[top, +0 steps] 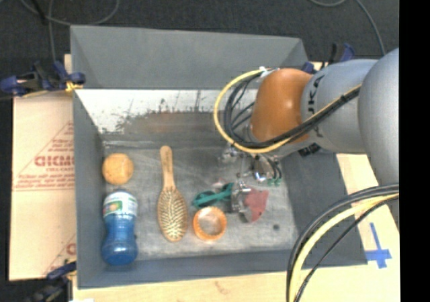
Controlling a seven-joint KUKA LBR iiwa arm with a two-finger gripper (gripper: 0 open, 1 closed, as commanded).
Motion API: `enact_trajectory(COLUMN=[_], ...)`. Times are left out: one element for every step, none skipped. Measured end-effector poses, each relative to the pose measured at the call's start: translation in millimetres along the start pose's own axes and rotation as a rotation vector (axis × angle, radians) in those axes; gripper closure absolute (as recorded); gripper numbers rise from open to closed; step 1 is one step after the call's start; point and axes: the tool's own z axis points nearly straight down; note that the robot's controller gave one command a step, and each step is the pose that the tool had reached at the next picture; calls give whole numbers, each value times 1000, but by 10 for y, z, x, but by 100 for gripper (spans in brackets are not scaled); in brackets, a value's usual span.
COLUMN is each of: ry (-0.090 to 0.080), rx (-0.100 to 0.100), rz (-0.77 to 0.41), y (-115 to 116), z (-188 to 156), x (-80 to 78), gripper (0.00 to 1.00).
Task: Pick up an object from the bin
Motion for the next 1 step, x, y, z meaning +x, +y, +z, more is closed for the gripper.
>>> enact_trajectory(ry=[-8], rx=[2], rz=[38], y=[151], z=[-31], x=[-81], gripper=[100])
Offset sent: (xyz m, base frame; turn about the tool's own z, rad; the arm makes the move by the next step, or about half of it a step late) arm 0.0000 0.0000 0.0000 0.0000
